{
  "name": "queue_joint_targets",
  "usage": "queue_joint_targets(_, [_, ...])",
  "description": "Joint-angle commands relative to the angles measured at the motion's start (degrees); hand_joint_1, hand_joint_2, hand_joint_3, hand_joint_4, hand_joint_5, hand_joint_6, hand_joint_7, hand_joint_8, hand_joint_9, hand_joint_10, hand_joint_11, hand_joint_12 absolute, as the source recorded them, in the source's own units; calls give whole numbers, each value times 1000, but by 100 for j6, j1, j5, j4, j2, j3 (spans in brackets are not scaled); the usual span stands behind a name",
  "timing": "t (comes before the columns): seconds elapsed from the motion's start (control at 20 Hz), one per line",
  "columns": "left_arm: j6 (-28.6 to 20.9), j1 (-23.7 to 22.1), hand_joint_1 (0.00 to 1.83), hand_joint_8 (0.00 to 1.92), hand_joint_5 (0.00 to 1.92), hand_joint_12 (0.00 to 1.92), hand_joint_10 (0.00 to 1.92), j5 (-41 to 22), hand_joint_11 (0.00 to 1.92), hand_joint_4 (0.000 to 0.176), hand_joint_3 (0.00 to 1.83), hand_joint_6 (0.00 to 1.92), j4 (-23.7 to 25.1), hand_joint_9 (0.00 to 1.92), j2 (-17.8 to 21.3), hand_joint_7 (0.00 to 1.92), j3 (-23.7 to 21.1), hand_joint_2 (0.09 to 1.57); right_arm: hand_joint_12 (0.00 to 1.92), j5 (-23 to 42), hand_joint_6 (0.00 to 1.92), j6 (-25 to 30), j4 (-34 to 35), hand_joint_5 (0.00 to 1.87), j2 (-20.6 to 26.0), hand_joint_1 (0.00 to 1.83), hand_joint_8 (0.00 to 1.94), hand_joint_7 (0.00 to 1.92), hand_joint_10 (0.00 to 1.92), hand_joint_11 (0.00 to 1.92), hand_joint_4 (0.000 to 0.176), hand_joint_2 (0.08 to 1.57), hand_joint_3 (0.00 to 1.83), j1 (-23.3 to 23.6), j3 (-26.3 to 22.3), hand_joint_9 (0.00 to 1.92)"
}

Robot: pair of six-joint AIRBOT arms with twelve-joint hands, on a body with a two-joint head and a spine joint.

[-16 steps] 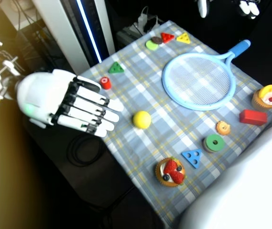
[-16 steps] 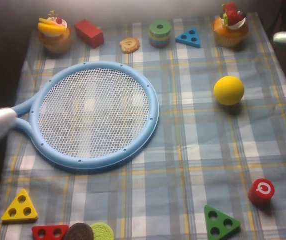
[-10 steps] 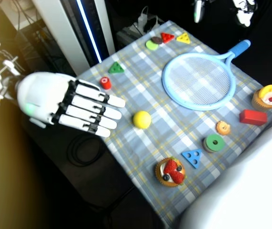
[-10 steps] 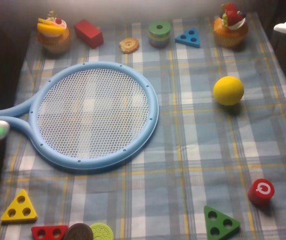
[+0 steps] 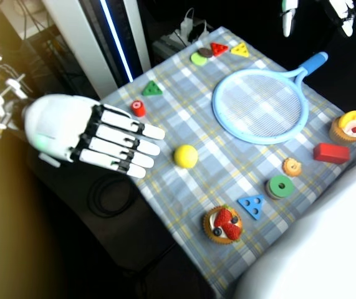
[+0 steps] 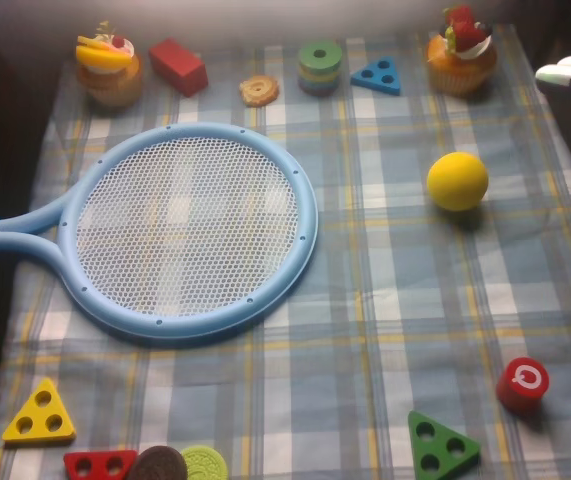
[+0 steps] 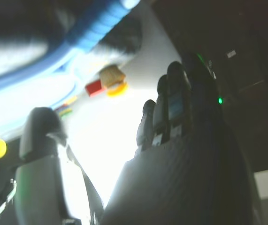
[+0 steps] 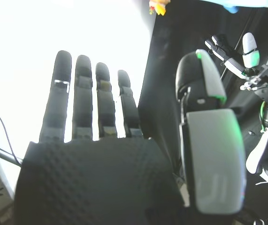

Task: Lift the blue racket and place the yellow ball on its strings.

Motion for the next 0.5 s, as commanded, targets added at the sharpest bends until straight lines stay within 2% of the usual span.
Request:
queue_joint_targets(0.0, [110, -121, 876, 3, 38, 617, 3, -321, 0, 176, 0, 4, 47, 182, -39, 181, 110, 919, 665, 663, 0, 35, 111, 252, -22, 714, 0, 307, 0, 118, 18, 1175, 0, 99, 31, 324])
queue_joint_targets(0.05, [372, -277, 880, 0, 43, 595, 1, -114, 0, 176, 0, 6, -20, 169, -113, 171, 208, 922, 689, 654, 0, 46, 100, 254, -35, 692, 6, 330, 6, 133, 14, 1184, 2, 99, 39, 342])
queue_joint_targets(0.15, [1084, -663, 875, 7, 47, 567, 11, 284, 0, 176, 0, 7, -174, 191, -329, 194, 411, 917, 733, 629, 1, 103, 79, 245, -73, 656, 1, 336, 2, 112, 29, 1205, 1, 95, 75, 344])
queue_joint_targets(0.2, [1988, -1127, 864, 1, 75, 624, 10, 615, 0, 176, 0, 7, -385, 222, -590, 192, 589, 914, 813, 623, 0, 141, 71, 242, -90, 652, 0, 331, 0, 61, 24, 1233, 0, 58, 96, 342])
queue_joint_targets(0.25, [2111, -1182, 864, 1, 75, 624, 10, 639, 0, 176, 0, 7, -408, 222, -623, 192, 604, 914, 813, 623, 0, 142, 70, 242, -90, 652, 0, 331, 0, 61, 24, 1233, 0, 52, 96, 342])
queue_joint_targets(0.35, [2702, -1395, 819, 1, 40, 702, 4, 810, 0, 176, 0, 0, -547, 230, -767, 186, 689, 902, 823, 623, 4, 152, 27, 257, -92, 694, 1, 332, 1, 49, 0, 1243, 2, 23, 99, 334])
queue_joint_targets(0.45, [2788, -1408, 851, 5, 94, 841, 8, 950, 0, 176, 0, 14, -598, 267, -797, 223, 756, 882, 814, 616, 0, 188, -19, 250, -103, 693, 0, 320, 3, 49, 0, 1251, 4, 27, 113, 338])
